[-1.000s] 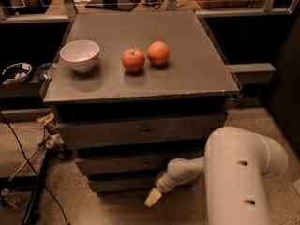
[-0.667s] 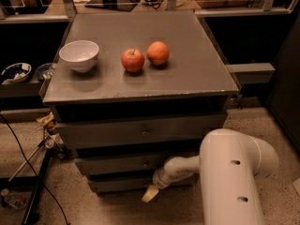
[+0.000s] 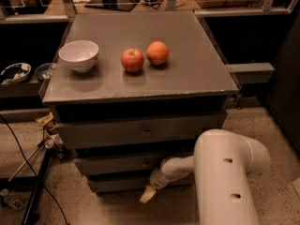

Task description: Open bottom drawer

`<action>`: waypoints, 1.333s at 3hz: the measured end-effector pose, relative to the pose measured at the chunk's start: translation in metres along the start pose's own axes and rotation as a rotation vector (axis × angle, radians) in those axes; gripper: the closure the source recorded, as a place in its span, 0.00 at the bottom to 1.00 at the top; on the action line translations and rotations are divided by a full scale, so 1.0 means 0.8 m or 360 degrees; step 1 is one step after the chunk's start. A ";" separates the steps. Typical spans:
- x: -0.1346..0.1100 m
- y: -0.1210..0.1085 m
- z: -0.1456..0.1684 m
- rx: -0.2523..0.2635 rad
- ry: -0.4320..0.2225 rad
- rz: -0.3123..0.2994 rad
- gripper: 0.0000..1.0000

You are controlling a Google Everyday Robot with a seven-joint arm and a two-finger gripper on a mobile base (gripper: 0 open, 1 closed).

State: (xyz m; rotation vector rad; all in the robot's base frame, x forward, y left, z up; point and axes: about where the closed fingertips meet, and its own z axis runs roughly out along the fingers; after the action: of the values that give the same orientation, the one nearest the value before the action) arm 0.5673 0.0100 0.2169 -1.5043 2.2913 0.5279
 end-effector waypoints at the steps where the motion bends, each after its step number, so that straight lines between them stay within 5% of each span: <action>1: 0.013 0.009 0.012 -0.0035 0.0044 -0.0015 0.00; 2: 0.056 0.020 0.000 -0.0085 0.0124 0.0027 0.00; 4: 0.071 0.036 -0.034 -0.0137 0.0087 0.0058 0.00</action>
Offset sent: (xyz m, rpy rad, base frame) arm -0.0597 -0.0720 -0.0325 -0.1079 0.1469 0.0187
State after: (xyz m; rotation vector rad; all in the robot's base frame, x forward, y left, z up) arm 0.5168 -0.0374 0.2165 -1.5376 2.3695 0.6101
